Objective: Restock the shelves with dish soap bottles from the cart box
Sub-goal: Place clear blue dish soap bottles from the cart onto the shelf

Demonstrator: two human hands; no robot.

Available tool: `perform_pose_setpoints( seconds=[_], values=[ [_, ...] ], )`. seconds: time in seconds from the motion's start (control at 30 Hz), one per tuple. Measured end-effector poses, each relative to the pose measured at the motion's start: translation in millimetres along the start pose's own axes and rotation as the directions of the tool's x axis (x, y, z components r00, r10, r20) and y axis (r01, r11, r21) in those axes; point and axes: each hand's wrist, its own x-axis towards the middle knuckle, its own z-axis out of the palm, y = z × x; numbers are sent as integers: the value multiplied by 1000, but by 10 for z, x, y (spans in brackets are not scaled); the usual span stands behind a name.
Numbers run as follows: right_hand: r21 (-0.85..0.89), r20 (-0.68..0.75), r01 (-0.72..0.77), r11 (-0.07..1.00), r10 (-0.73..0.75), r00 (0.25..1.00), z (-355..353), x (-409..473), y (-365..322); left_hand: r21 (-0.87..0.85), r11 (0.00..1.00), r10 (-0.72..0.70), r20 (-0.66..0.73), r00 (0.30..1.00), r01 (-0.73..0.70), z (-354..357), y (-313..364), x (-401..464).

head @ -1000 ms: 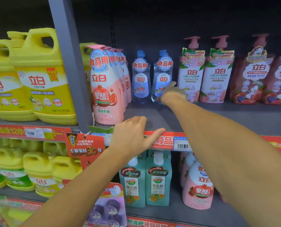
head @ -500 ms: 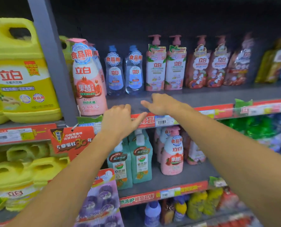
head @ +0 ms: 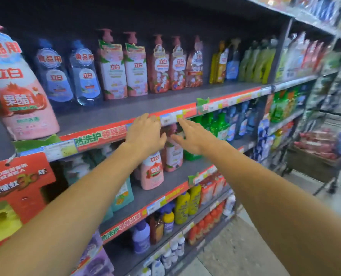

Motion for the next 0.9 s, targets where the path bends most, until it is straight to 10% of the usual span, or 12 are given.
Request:
perform_pose_setpoints(
  seconds=[0.43, 0.9],
  values=[
    [-131, 25, -569, 812, 576, 817, -482, -1555, 2802, -295, 896, 377, 108, 920, -332, 451, 3113, 857],
    [-130, -13, -767, 628, 772, 635, -836, -2564, 5328, -423, 743, 603, 85, 793, -520, 773, 6127, 1775]
  ],
)
